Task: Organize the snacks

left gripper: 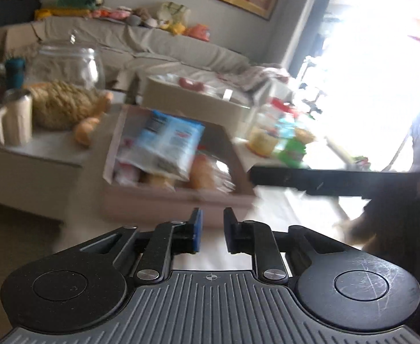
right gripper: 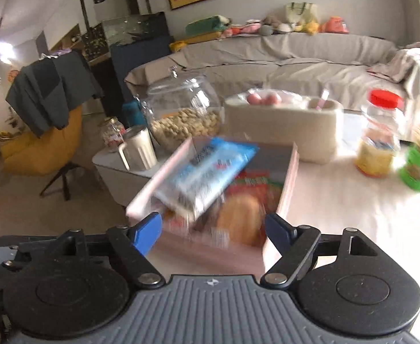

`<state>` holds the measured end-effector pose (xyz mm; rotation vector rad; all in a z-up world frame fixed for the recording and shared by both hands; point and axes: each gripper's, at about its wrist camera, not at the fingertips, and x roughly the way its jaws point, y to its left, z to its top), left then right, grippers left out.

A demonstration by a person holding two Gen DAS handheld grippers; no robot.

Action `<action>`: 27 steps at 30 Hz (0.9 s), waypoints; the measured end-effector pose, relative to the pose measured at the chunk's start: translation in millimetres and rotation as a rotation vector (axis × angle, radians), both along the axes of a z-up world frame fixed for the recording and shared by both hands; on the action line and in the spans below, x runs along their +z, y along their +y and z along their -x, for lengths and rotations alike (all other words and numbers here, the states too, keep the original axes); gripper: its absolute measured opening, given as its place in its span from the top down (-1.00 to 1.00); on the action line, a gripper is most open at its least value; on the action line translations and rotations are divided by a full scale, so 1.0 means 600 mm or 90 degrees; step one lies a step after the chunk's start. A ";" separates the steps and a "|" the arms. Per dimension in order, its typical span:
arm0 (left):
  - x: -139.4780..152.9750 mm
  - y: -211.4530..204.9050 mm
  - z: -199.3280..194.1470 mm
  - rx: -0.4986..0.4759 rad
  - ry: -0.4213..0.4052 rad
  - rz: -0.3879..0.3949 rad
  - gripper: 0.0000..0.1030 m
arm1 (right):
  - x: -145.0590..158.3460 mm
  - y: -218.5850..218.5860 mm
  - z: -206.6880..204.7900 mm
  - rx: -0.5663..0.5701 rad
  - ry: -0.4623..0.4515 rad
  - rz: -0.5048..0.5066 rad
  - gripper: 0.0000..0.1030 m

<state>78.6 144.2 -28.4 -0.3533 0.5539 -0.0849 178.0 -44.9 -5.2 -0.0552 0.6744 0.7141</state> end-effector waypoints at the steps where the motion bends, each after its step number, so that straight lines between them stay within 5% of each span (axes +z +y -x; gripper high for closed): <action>1: -0.002 -0.011 0.013 0.003 -0.004 0.006 0.64 | -0.006 -0.013 0.019 -0.008 0.004 0.002 -0.57; 9: 0.029 -0.132 0.112 0.094 0.008 -0.148 0.64 | -0.032 -0.088 0.146 -0.066 -0.002 0.021 -0.58; 17: 0.042 -0.167 0.149 0.081 0.032 -0.161 0.64 | -0.011 -0.121 0.198 -0.092 -0.055 0.024 -0.67; 27: 0.038 -0.176 0.151 0.076 0.042 -0.156 0.64 | -0.015 -0.131 0.201 -0.101 -0.042 0.028 -0.67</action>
